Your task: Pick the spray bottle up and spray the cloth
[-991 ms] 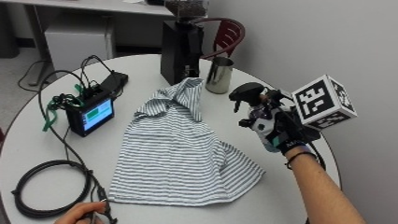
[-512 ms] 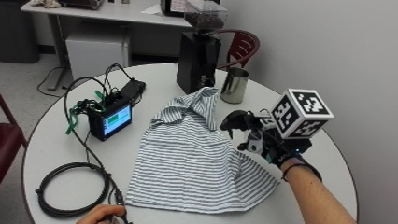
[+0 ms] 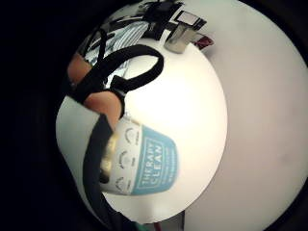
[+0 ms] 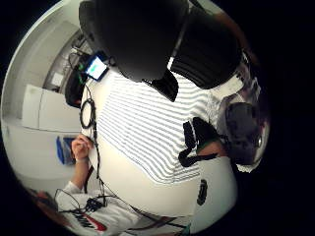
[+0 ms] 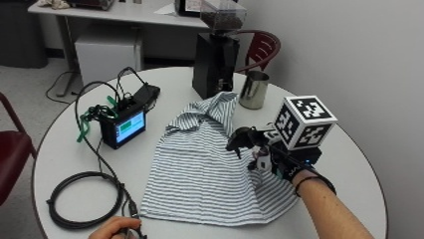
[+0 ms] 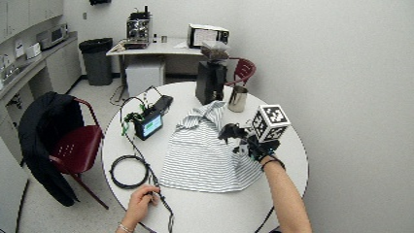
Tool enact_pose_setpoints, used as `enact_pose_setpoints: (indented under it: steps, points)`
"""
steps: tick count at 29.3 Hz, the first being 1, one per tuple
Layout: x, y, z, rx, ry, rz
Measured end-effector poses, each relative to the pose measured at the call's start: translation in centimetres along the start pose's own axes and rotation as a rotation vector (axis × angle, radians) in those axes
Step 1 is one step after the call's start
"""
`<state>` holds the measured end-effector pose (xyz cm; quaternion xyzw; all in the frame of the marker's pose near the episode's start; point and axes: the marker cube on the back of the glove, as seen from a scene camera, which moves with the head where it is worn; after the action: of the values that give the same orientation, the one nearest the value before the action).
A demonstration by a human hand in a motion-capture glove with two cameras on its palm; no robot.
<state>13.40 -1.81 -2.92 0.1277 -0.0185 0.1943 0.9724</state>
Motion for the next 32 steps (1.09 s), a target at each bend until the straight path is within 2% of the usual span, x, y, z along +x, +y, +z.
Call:
enact_pose_setpoints:
  steps: [3,10,19,28,32]
  points:
    - [-0.1,-0.2,-0.4,-0.003,0.002,-0.01]
    - [-2.0,-2.4,-7.2,0.144,-0.009,-0.031]
    - [-2.0,-0.6,0.2,-0.024,0.031,-0.029]
    - [-3.0,-2.3,-5.0,0.087,0.028,-0.043]
    - [-3.3,-2.0,-3.5,0.063,0.03,-0.042]
